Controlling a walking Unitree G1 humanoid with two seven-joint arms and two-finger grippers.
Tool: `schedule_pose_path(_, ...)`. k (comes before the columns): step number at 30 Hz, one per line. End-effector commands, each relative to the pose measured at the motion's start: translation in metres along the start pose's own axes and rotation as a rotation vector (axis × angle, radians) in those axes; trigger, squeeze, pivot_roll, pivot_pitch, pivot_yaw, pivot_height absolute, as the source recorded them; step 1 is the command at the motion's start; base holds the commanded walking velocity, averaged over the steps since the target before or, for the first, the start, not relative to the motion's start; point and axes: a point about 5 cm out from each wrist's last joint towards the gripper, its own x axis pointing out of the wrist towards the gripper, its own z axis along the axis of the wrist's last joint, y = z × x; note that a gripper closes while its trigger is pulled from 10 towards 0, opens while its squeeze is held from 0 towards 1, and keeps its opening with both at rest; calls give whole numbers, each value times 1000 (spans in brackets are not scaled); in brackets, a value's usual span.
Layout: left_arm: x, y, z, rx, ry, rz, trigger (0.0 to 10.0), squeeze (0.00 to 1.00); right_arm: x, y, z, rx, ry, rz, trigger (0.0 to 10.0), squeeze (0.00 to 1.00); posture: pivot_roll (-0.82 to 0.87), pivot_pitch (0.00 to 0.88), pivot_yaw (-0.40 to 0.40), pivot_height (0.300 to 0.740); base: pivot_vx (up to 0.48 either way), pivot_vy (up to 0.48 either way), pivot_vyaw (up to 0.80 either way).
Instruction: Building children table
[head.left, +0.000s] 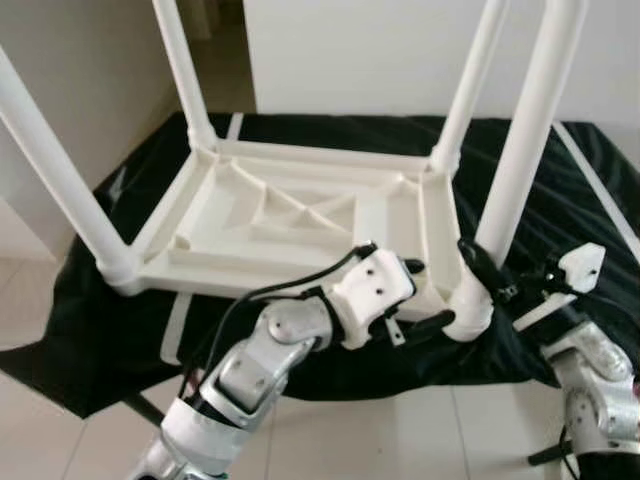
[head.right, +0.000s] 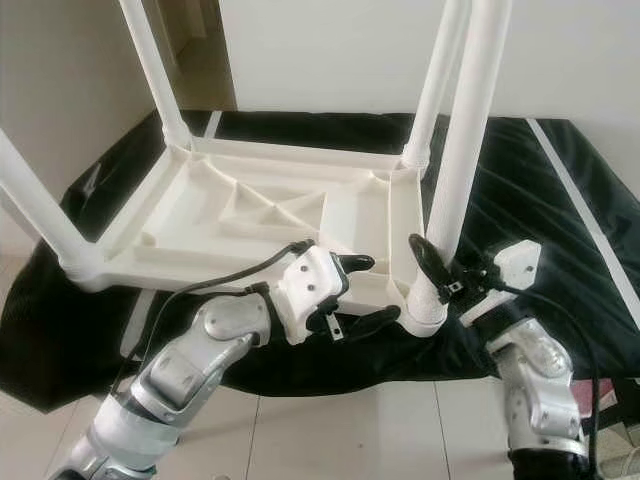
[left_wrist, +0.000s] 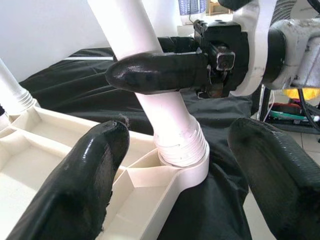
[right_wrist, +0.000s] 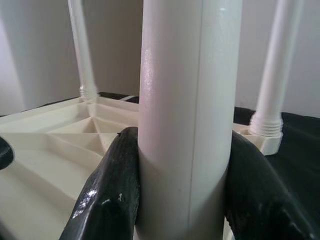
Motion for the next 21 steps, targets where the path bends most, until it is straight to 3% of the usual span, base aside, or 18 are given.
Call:
schedule_pose_path(1, 2, -3, 3, 9, -10, -52, 10000, 0, -22, -5, -29, 1, 160, -107, 10000, 0, -69, 64, 13, 740, 0, 0, 0)
schedule_pose_path(3, 3, -3, 3, 7, -13, -52, 10000, 0, -26, -2, -22, -47, 108, -155, 10000, 0, -68, 60, 10, 740, 0, 0, 0)
schedule_pose_path(5, 3, -3, 3, 7, -15, -51, 10000, 0, -31, 2, -20, -35, 88, -176, 10000, 0, -68, 56, 9, 740, 0, 0, 0)
schedule_pose_path(12, 3, -2, 3, 8, -18, -48, 10000, 0, -42, 17, -18, -69, 81, -248, 10000, 0, -82, 39, 10, 740, 0, 0, 0)
schedule_pose_path(21, 5, -2, 4, 11, -26, -56, 10000, 0, -46, 16, -23, -103, 77, -409, 10000, 0, -95, 31, 17, 740, 0, 0, 0)
